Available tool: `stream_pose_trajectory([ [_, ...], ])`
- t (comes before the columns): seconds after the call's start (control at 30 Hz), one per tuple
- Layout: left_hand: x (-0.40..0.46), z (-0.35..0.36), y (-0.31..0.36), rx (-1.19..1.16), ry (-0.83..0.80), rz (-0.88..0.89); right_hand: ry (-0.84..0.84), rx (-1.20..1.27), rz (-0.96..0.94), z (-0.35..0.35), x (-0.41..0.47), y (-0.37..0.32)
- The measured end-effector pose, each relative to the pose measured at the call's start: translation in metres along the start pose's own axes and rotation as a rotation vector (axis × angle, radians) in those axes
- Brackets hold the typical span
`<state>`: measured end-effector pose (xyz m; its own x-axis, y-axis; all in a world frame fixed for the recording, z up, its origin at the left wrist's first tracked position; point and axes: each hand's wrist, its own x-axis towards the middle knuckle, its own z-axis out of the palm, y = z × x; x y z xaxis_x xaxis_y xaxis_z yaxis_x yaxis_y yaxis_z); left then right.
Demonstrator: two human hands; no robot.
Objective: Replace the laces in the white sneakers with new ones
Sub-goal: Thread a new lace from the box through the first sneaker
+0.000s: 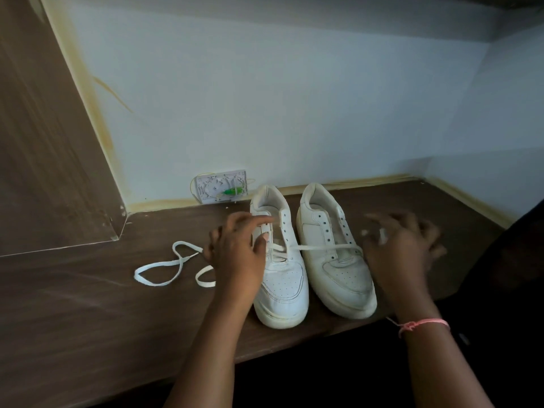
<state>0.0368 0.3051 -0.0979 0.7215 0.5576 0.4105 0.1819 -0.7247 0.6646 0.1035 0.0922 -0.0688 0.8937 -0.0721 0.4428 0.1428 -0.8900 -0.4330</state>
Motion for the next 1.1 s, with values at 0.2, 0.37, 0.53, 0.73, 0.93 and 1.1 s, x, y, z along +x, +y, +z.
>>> stream_pose_trajectory([
  [0.2,0.004,-0.011,-0.01,-0.062,-0.072,-0.058,-0.191,-0.009,-0.369,0.043,-0.032,-0.047],
  [0.37,0.004,-0.006,-0.014,-0.079,-0.158,-0.076,-0.069,0.022,-0.336,0.044,-0.026,-0.043],
  [0.53,0.009,-0.007,-0.024,-0.169,-0.15,-0.084,0.14,-0.004,-0.01,0.004,0.004,0.003],
  [0.73,0.014,-0.009,-0.044,-0.163,-0.278,-0.141,0.022,-0.013,-0.273,0.032,-0.023,-0.033],
  [0.93,0.015,-0.007,-0.052,-0.198,-0.314,-0.154,-0.029,-0.019,-0.328,0.047,-0.029,-0.047],
  [1.1,0.014,-0.014,-0.043,-0.085,-0.3,-0.182,0.119,-0.071,-0.031,0.015,-0.005,-0.01],
])
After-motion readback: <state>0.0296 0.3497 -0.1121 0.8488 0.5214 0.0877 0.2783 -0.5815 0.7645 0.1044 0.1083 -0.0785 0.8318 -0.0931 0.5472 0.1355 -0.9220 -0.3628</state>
